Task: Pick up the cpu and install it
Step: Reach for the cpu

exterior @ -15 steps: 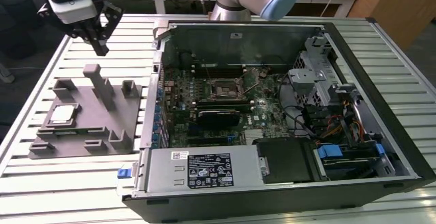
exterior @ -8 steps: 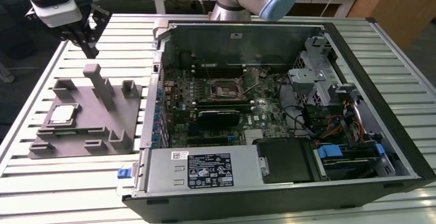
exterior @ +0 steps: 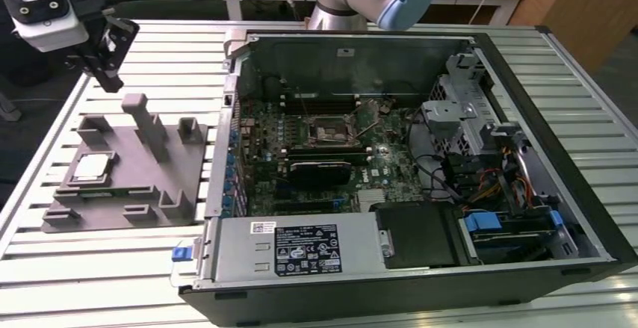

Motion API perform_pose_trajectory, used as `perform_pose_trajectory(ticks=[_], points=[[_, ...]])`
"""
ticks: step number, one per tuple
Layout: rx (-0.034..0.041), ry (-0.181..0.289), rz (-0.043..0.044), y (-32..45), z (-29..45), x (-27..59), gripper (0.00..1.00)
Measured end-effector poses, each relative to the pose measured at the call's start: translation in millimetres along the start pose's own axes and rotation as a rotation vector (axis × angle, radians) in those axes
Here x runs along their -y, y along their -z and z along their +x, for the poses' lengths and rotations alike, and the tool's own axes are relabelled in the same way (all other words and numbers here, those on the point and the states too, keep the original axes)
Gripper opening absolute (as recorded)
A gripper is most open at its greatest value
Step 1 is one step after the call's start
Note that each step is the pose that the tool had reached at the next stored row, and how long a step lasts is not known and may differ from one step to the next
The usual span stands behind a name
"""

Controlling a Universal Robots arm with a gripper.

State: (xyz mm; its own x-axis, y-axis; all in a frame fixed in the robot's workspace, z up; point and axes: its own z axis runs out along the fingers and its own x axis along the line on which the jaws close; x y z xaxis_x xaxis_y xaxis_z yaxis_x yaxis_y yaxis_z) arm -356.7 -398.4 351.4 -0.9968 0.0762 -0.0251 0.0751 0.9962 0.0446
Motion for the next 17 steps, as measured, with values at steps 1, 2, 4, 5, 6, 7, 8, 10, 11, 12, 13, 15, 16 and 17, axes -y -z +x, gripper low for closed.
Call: perform_pose_trajectory(ticks=[1,2,4,5,6,7,8,10,11,12,13,15,16,17], points=[[-0.0001,0.000,0.0000,-0.8,1.8,0.2,0.11],[-0.0001,0.000,0.0000,-1.6,3.6,0.4,0.11],[-0.0001,0.000,0.0001,-3.2,7.4,0.7,0.11],[-0.0002,0.000,0.0001,-3.9,9.3,0.8,0.11],[0.0000,0.000,0.0000,-4.8,11.3,1.0,0.11],[0.0000,0.000,0.0000,-5.6,13.3,1.2,0.11],[-0.0001,0.000,0.0000,-6.3,15.4,1.5,0.11],[0.0000,0.000,0.0000,-8.3,19.3,1.8,0.11],[0.0000,0.000,0.0000,-9.4,21.0,2.0,0.11],[-0.0001,0.000,0.0001,-10.5,22.5,2.2,0.11],[-0.0001,0.000,0.0001,-11.8,24.1,2.3,0.11],[-0.0001,0.000,0.0000,-14.2,27.0,2.7,0.11],[0.0000,0.000,0.0000,-15.4,28.5,2.9,0.11],[-0.0001,0.000,0.0000,-16.6,30.0,3.0,0.11]])
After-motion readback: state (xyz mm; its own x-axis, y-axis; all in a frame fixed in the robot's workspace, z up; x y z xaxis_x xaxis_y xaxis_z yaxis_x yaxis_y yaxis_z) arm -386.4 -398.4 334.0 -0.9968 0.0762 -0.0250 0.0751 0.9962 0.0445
